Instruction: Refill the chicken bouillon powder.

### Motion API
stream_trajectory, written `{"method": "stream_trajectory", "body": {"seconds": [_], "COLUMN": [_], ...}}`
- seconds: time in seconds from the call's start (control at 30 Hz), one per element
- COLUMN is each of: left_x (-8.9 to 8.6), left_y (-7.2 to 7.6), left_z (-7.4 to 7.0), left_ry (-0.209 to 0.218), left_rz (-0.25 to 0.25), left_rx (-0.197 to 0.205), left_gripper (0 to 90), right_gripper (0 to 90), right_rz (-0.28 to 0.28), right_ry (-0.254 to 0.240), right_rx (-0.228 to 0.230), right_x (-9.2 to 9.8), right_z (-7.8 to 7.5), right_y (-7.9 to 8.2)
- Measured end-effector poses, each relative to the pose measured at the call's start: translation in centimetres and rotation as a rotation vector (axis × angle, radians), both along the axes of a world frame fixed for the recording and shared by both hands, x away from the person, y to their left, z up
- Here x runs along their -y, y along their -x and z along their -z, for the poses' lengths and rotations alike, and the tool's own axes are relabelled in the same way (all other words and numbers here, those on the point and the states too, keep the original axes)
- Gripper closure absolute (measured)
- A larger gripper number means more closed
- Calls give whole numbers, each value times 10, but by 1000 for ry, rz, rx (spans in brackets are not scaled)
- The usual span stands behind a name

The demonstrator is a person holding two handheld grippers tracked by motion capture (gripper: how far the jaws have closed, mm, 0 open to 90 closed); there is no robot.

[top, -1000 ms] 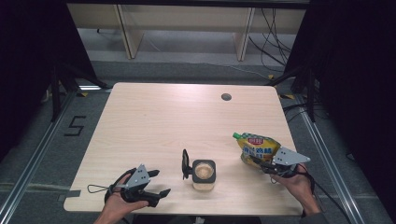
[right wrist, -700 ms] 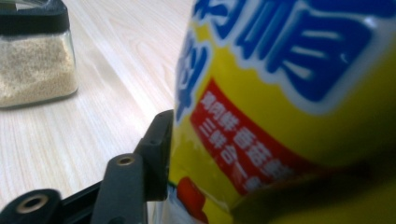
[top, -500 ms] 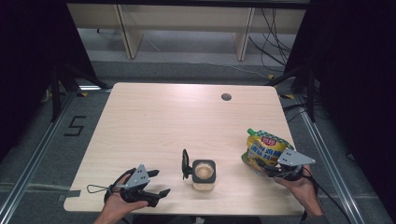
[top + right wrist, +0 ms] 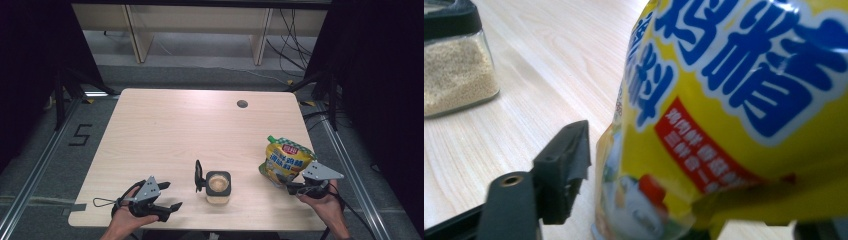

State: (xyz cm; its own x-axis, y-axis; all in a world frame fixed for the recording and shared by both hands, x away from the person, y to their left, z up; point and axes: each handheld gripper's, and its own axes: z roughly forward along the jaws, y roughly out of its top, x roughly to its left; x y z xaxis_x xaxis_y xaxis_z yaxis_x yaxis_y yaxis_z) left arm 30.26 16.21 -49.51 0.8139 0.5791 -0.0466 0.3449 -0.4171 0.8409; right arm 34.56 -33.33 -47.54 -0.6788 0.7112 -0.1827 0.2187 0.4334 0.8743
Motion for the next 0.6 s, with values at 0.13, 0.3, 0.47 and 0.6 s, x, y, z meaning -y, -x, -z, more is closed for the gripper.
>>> {"method": "stream_trajectory", "body": {"seconds": [0.13,0.3,0.47,0.6], "left_x": [1,-1,1,1], "left_y": [0,-1,-1,-1], "left_z": [0,-1,-1,-1], "left_ry": [7,-2,7,11], "left_rz": [1,5,3,0], "left_rx": [-2,17,-1,10], "left_gripper": [217,217,217,217], "right_gripper": [243,243,235,238], "right_rz": [24,67,97,122], "right_ry": [25,29,54,81], "right_rx": [-24,-35,-54,-62], "right_x": [2,3,6,6], "right_z": [1,-1,0,0], "right_y": [8,17,26,36]}}
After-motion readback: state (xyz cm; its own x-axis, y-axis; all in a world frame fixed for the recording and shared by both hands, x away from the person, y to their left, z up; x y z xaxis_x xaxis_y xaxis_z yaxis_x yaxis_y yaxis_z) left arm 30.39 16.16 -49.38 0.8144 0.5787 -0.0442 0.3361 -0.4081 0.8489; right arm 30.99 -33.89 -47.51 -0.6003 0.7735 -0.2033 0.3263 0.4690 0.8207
